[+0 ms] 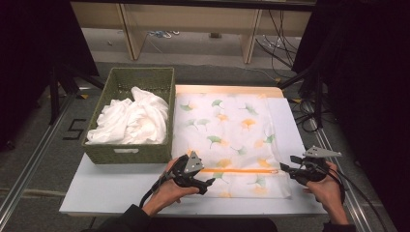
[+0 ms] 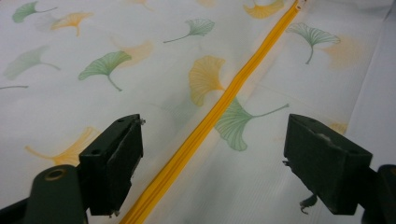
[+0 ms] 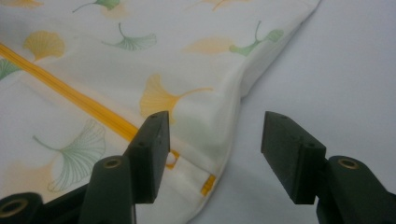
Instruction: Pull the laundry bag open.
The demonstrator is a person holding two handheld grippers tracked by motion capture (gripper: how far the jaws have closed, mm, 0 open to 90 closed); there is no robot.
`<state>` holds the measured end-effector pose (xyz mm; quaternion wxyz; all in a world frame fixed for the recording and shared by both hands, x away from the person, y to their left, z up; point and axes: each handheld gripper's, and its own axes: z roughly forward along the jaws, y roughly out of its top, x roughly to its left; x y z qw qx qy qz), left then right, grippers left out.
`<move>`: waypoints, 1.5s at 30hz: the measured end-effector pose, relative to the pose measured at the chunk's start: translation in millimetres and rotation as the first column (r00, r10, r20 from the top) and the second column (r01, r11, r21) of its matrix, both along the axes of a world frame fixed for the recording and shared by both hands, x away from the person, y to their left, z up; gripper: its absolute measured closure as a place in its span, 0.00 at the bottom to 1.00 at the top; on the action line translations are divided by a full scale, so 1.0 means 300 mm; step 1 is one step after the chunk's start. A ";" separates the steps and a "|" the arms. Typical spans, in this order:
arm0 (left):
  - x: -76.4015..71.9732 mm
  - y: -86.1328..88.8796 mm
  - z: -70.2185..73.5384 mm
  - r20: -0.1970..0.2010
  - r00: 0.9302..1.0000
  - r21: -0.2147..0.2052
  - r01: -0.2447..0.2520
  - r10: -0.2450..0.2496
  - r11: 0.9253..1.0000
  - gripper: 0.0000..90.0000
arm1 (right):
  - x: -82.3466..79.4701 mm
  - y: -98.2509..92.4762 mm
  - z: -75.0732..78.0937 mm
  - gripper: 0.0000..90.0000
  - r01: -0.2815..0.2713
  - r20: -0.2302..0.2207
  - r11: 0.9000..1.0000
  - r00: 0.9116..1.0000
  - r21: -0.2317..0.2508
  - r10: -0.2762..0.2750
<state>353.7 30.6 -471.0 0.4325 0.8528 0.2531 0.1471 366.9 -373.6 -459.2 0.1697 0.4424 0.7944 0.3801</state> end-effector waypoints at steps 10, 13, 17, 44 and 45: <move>0.026 -0.107 -0.010 0.009 0.998 0.021 0.063 -0.063 0.998 0.23 | -0.014 -0.002 -0.043 0.56 0.014 -0.053 0.999 0.998 -0.031 -0.015; 0.031 -0.121 -0.009 -0.003 0.997 0.027 0.081 -0.081 0.996 0.28 | -0.014 -0.002 -0.051 0.57 0.018 -0.062 0.999 0.998 -0.031 -0.020; 0.043 -0.160 -0.012 0.003 0.995 0.028 0.101 -0.101 0.994 0.29 | -0.003 -0.011 -0.067 0.60 0.008 -0.068 1.000 0.998 -0.008 -0.009; 0.098 -0.382 -0.037 -0.029 0.982 0.022 0.188 -0.187 0.982 0.31 | -0.005 0.039 -0.038 0.95 -0.063 -0.008 0.998 0.998 -0.032 0.063; 0.098 -0.382 -0.037 -0.029 0.982 0.022 0.188 -0.187 0.982 0.32 | -0.005 0.039 -0.038 0.95 -0.063 -0.008 0.998 0.998 -0.032 0.063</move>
